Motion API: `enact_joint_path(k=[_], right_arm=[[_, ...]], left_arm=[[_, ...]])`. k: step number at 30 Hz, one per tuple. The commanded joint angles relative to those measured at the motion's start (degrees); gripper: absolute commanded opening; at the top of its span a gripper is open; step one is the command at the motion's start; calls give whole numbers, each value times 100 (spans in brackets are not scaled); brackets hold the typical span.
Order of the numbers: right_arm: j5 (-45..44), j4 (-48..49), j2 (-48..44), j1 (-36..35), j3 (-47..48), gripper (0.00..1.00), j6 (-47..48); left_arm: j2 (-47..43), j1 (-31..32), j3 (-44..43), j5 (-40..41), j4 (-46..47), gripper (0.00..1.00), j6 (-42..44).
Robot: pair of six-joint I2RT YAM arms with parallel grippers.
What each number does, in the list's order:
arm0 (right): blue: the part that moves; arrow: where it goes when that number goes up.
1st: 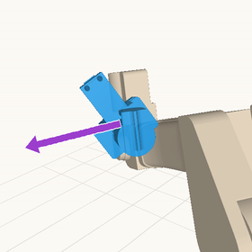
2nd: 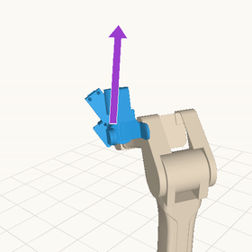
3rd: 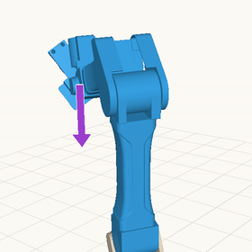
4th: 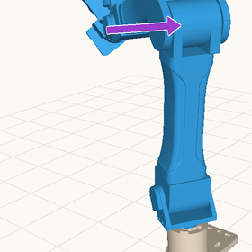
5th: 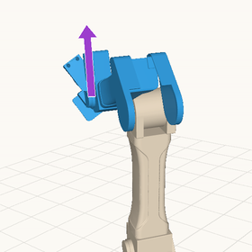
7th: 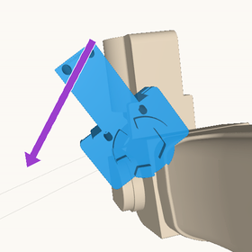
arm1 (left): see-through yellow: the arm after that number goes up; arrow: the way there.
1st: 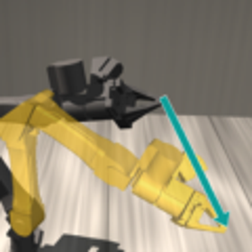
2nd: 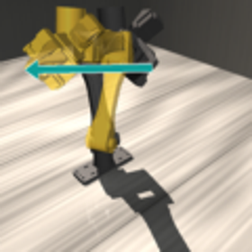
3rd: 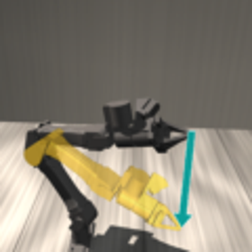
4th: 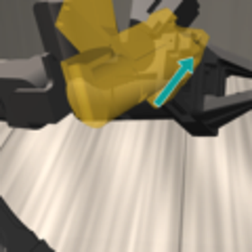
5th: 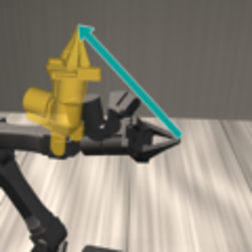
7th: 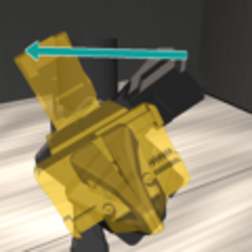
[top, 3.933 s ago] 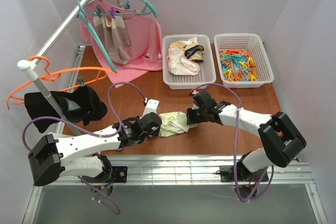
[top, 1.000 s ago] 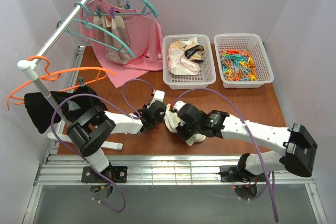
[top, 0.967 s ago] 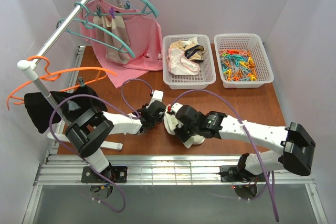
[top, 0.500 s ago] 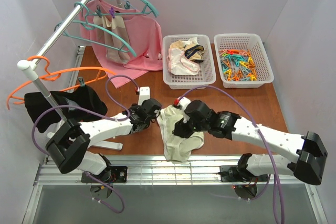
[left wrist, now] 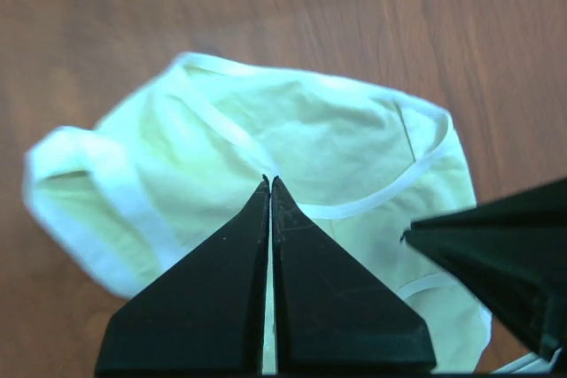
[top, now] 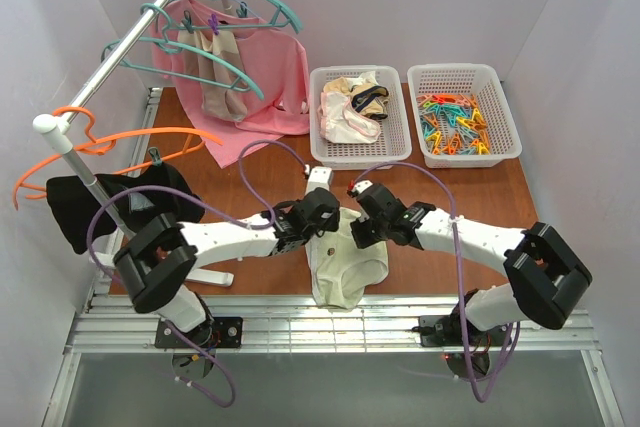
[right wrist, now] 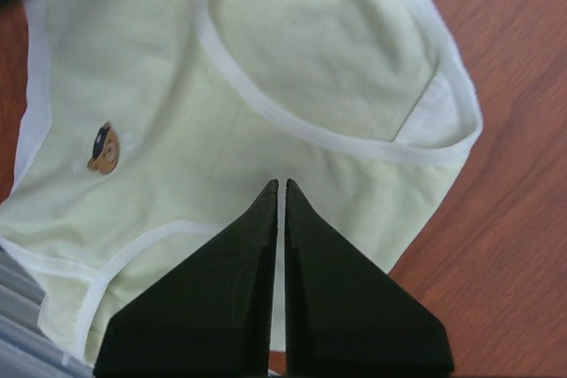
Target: Clip the underwear to the hanger
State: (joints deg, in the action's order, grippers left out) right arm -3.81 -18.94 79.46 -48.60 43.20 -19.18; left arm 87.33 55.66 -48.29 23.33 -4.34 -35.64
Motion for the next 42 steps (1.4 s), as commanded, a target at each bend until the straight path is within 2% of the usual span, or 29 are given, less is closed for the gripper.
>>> enact_joint_path(k=[1,5,8,11,14,22,29,33,37,40,41,42], right_arm=[[65,750,26,368,-215,1,55],[328,1181,43,807,-680,1,37],[337,1287,201,975,-892,1,90],[337,1209,315,1098,-980,1,72],[215,919,359,1238,-1015,1,-59],[-391,-380,61,1397,-1007,1,-516],[-901,-1041,-448,1528,-989,1,-754],[-1024,-1112,-546,1809,-910,1,-728],[-1113,-1138,-476,2144,-805,1,-509],[-1113,-1051,-467,2302,-717,1,-359],[-1095,-1042,-458,2372,-682,1,-315],[-1104,-1007,-449,2399,-612,1,-288]], left_arm=[[512,77,-364,-741,293,0,171],[899,103,-470,-839,258,0,233],[1031,103,-558,-525,-110,0,31],[1128,103,-655,-216,-689,0,-189],[1303,103,-795,-250,-980,0,-303],[2112,156,-1470,-1233,-287,0,487],[3035,165,-2472,-1524,-120,0,1050],[3369,165,-2913,-1376,-268,0,1191],[3098,156,-2818,-673,-472,0,1121],[2501,156,-2572,-286,-332,0,1120],[2238,147,-2493,-172,-296,3,1120],[2114,112,-2492,-110,-287,13,1077]])
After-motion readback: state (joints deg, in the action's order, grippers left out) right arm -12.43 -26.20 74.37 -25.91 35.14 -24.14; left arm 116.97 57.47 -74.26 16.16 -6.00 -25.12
